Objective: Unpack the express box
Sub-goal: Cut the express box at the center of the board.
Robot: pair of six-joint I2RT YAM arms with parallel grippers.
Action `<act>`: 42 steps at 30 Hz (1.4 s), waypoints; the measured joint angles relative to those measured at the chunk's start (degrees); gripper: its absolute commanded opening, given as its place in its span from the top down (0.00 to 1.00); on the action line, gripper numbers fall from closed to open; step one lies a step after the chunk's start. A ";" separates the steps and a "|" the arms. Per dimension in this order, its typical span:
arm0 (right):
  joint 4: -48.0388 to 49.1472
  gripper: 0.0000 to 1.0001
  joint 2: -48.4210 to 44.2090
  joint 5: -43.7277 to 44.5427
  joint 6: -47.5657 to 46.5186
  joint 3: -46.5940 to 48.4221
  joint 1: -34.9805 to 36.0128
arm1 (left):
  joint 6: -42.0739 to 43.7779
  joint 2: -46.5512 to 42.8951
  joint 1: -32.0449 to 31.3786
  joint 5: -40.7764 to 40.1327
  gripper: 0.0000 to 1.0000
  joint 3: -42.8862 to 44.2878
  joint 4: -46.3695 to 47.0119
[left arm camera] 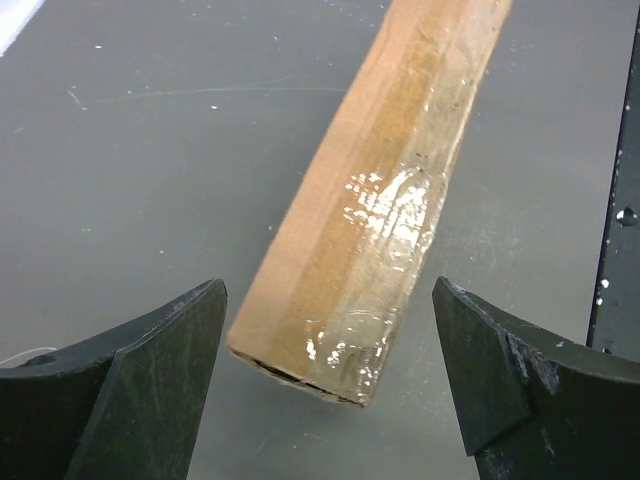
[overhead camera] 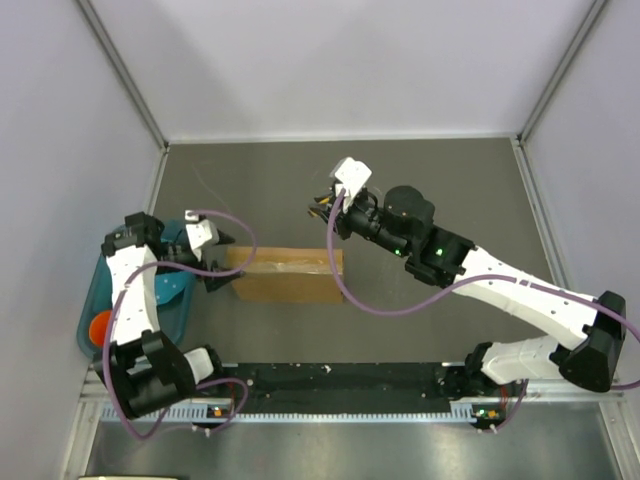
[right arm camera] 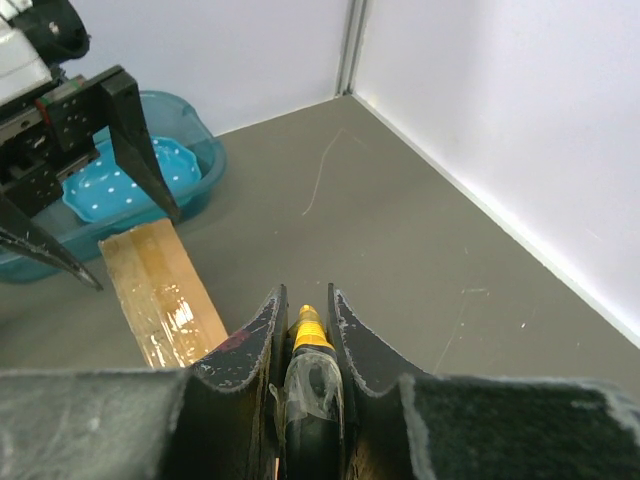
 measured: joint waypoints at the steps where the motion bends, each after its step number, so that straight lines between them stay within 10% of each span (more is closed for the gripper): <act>1: -0.07 1.00 0.00 -0.02 0.11 0.00 -0.07 | 1.60 -0.26 -0.02 -0.02 0.10 -0.94 -0.13; 22: -2.45 1.00 -2.01 -2.56 2.89 -0.02 -0.83 | 16.72 7.93 -15.28 -8.61 0.11 -2.12 0.13; 26: -2.56 1.00 -4.37 -4.63 2.36 -0.79 -0.83 | 17.33 10.82 -15.43 -8.50 0.24 -0.61 -0.11; 32: -2.69 1.00 -7.19 -6.12 -3.54 -3.30 1.73 | 14.80 17.51 -15.58 -8.57 0.79 2.99 -0.85; 42: -2.56 1.00 -6.75 -3.87 -19.02 -7.06 12.50 | 7.43 22.88 -15.96 -8.28 0.80 8.68 -1.44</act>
